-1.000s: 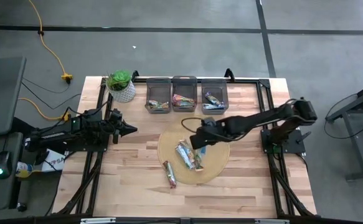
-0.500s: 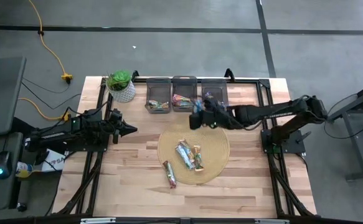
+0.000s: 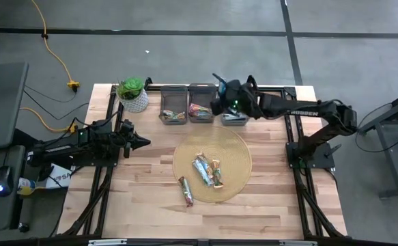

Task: Pick and place Granola Bars by type
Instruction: Put the blue granola bar into the right black bin, then put the yellow granola bar into the left black bin

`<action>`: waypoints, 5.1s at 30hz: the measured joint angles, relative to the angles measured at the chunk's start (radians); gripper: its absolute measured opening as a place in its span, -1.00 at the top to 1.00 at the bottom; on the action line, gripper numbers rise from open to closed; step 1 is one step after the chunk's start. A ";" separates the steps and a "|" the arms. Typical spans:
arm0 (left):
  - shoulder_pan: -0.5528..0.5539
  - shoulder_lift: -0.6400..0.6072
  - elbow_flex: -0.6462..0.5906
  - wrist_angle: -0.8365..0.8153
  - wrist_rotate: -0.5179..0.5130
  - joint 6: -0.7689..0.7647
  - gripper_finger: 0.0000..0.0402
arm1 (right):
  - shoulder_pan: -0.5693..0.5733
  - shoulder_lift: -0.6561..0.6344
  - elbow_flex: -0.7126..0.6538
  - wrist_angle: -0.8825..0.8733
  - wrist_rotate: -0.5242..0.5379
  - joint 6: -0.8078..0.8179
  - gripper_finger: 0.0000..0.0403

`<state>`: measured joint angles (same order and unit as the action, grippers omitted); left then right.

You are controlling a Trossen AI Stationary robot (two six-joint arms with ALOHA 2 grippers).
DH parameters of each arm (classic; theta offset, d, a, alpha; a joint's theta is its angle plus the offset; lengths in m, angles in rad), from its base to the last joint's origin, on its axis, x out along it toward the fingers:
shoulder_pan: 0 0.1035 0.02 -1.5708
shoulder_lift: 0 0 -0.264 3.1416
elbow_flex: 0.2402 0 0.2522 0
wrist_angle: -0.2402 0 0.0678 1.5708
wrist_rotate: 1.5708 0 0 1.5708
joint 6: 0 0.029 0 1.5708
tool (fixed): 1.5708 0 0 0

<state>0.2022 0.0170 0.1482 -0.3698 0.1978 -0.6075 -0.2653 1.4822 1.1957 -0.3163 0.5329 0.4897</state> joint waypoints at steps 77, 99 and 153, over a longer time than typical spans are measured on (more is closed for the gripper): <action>0.000 0.000 0.000 0.000 0.010 -0.029 0.95 | -0.372 0.172 0.002 -0.322 -0.575 -0.375 -0.11; 0.000 0.000 0.000 -0.065 0.010 -0.026 0.95 | 0.173 -0.135 0.113 0.002 -0.333 -0.085 -0.13; 0.000 0.000 0.000 -0.021 0.206 0.082 0.95 | 0.523 0.686 0.555 -0.869 -0.512 1.030 -0.14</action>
<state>0.2024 0.0168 0.1482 -0.3912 0.4040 -0.5259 0.2574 2.1686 1.7508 -1.1855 0.0206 1.5192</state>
